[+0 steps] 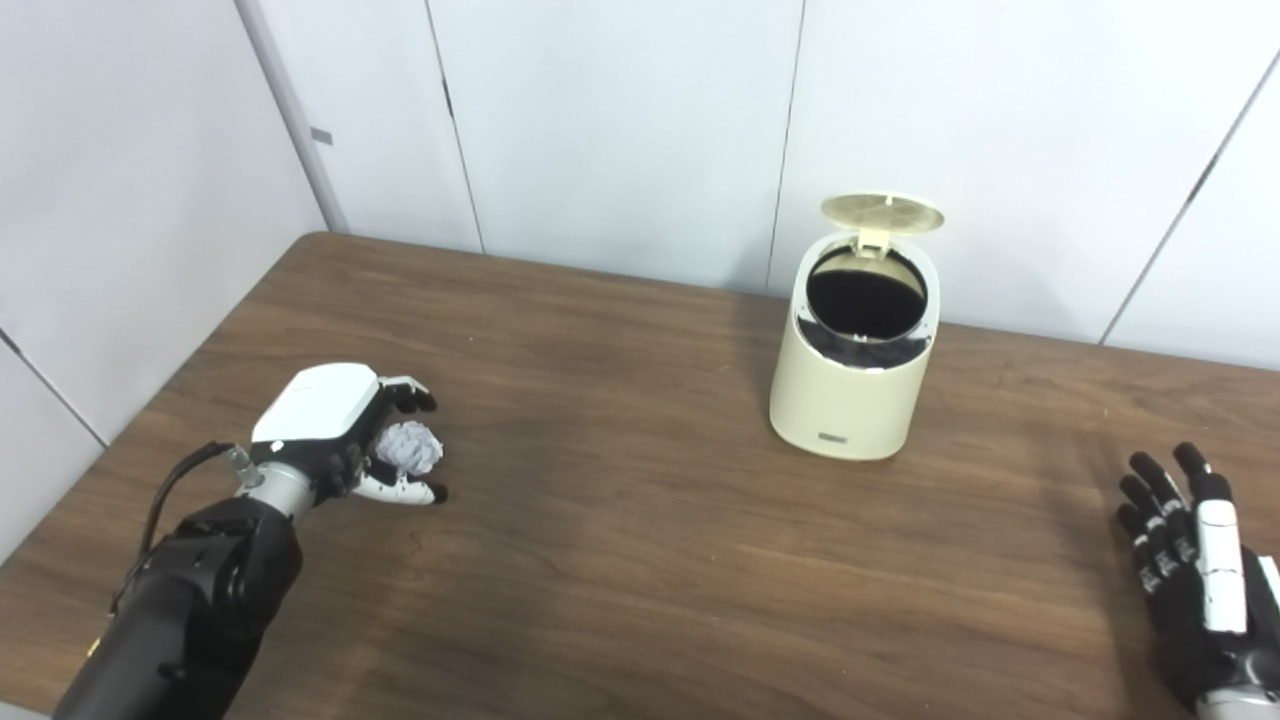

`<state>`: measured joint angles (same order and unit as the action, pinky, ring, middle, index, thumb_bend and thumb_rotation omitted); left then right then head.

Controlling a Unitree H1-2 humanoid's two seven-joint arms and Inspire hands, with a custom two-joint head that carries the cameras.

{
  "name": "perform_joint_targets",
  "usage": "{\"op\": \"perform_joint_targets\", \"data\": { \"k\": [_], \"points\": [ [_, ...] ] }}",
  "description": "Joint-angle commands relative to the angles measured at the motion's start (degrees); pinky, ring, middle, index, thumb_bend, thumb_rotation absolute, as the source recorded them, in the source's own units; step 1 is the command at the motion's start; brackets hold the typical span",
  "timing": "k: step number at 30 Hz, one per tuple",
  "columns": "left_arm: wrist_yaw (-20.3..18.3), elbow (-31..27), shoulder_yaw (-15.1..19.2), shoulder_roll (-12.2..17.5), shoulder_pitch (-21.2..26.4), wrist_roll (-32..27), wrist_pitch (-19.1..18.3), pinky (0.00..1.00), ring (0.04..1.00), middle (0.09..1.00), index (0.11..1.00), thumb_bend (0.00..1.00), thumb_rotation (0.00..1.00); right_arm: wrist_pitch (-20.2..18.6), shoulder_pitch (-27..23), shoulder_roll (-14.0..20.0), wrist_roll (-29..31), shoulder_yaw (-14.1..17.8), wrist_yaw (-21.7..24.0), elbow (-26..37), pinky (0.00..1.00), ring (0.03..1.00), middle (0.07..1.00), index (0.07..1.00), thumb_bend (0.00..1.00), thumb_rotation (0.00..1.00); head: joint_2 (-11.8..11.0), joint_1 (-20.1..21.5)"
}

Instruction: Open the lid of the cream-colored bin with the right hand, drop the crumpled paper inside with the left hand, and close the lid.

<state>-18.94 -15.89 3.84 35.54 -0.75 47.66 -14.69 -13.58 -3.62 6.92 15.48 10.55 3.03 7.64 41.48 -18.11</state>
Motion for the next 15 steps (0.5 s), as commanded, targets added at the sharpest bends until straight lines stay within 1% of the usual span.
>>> {"op": "perform_joint_targets", "data": {
  "k": [1,6,12,15],
  "points": [
    [0.7,-0.5,0.4,2.6,2.0,0.9,0.4,0.65,0.758,0.756,0.755,0.83,0.26,0.4,-0.6,0.3,0.6,0.5,0.0,1.9,1.0,0.955,0.927,0.986,0.49,0.83,0.0,0.0],
    [1.0,0.5,-0.4,3.7,2.1,1.8,0.9,0.66,0.766,0.758,0.754,0.83,0.26,0.5,-0.3,0.4,0.2,0.3,0.0,2.0,1.0,0.956,0.927,0.989,0.5,0.85,0.2,0.0],
    [1.2,1.0,-1.0,4.5,2.3,2.7,1.4,0.67,0.777,0.761,0.748,0.83,0.25,0.1,-0.5,0.2,0.7,0.6,-0.2,1.9,1.0,0.955,0.924,0.987,0.5,0.83,0.3,-0.1],
    [0.9,1.1,-1.4,4.9,2.5,3.3,1.3,0.66,0.772,0.757,0.746,0.83,0.25,0.2,-0.4,0.3,0.4,0.5,-0.2,2.0,1.0,0.956,0.925,0.989,0.49,0.84,0.3,0.0]
  ]
}}
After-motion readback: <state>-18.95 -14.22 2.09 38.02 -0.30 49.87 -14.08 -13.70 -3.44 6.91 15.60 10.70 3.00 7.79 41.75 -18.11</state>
